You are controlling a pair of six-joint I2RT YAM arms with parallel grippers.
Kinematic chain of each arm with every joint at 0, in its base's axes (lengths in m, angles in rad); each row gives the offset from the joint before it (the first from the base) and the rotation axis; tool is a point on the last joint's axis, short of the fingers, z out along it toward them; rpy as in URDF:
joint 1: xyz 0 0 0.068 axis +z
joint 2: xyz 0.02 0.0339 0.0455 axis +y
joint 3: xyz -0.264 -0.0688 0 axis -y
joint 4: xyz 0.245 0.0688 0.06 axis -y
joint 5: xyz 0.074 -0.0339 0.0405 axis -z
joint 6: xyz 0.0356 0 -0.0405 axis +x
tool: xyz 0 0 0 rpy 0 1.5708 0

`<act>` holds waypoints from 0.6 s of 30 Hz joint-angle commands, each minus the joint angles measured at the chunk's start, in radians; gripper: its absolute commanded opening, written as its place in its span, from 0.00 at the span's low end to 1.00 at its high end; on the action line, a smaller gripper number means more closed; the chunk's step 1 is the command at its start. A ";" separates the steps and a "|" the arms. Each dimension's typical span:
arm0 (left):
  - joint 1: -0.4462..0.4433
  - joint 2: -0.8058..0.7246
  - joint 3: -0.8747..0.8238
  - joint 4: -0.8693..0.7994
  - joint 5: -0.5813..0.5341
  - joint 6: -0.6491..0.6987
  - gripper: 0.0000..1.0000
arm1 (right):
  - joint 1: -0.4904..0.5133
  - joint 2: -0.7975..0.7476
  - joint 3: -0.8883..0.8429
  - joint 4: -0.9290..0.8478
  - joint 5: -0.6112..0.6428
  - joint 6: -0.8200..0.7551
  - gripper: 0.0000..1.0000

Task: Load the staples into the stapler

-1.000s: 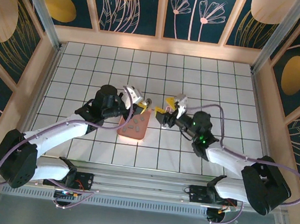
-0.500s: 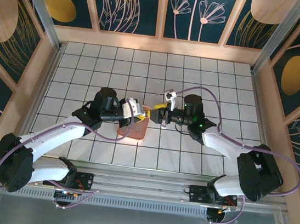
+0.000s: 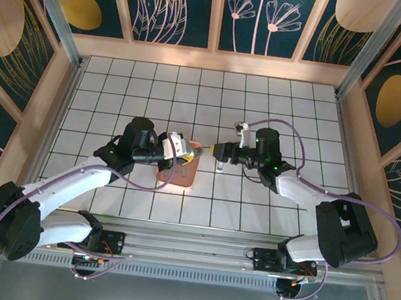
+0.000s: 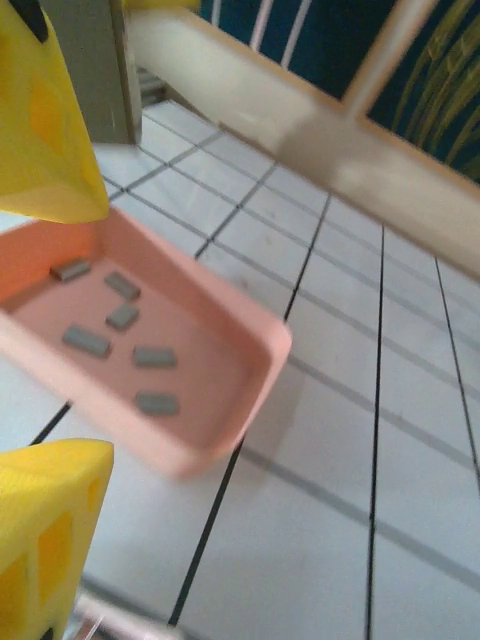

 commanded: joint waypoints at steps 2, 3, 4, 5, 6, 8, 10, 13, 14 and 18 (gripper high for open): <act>0.003 -0.025 0.003 0.029 0.045 0.011 0.00 | -0.019 0.021 -0.035 -0.041 0.052 0.005 0.58; 0.002 -0.027 0.003 0.029 0.046 0.009 0.00 | -0.019 0.017 -0.039 -0.043 0.057 -0.002 0.58; 0.002 -0.028 0.003 0.029 0.044 0.010 0.00 | -0.019 0.005 -0.045 -0.042 0.062 -0.012 0.58; 0.003 -0.028 0.005 0.027 0.042 0.010 0.00 | -0.017 -0.017 -0.051 -0.039 0.070 -0.027 0.58; 0.003 -0.028 0.006 0.024 0.040 0.010 0.00 | -0.017 -0.040 -0.054 -0.038 0.074 -0.041 0.58; 0.003 -0.025 0.009 0.018 0.037 0.010 0.00 | -0.018 -0.093 -0.043 -0.053 0.053 -0.077 0.59; 0.003 -0.021 0.009 0.019 0.034 0.013 0.00 | -0.016 -0.123 -0.018 -0.080 -0.004 -0.096 0.61; 0.002 -0.008 0.013 0.018 0.027 0.017 0.00 | 0.002 -0.151 0.012 -0.109 -0.061 -0.089 0.62; 0.003 -0.002 0.015 0.017 0.025 0.018 0.00 | 0.013 -0.162 0.015 -0.105 -0.077 -0.084 0.62; 0.002 0.016 0.029 0.003 0.028 0.022 0.00 | 0.059 -0.184 0.021 -0.081 -0.115 -0.061 0.63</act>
